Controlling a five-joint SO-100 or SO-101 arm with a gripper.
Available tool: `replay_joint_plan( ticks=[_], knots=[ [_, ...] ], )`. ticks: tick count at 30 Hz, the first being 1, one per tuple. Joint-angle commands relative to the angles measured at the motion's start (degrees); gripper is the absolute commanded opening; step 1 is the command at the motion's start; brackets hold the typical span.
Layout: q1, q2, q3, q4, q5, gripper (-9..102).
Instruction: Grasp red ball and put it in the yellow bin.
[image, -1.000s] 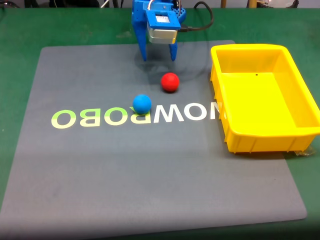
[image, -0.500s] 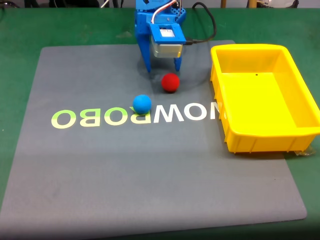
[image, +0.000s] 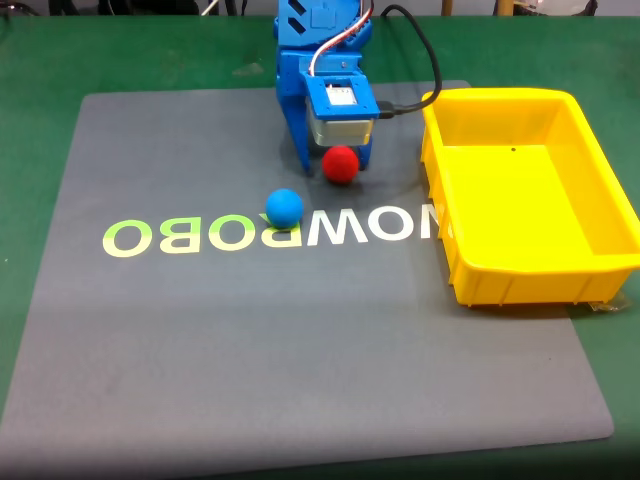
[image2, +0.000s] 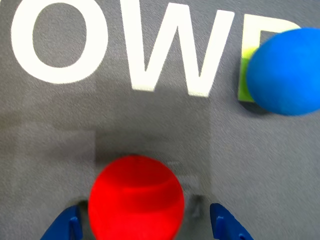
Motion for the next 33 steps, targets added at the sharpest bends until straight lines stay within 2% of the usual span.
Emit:
replay_joint_plan(
  ticks=[1,19,22,27,33],
  knots=[
    [-0.62,-0.53,-4.48,-1.67,0.88,31],
    [-0.18,-6.06,-6.50,-3.52,0.79,29],
    [-0.26,-6.15,-6.50,-3.52,0.79,23],
    [-0.35,-5.89,-6.50,-3.16,0.70,2],
    [0.18,-5.89,-6.50,-3.08,0.00,0]
  ],
)
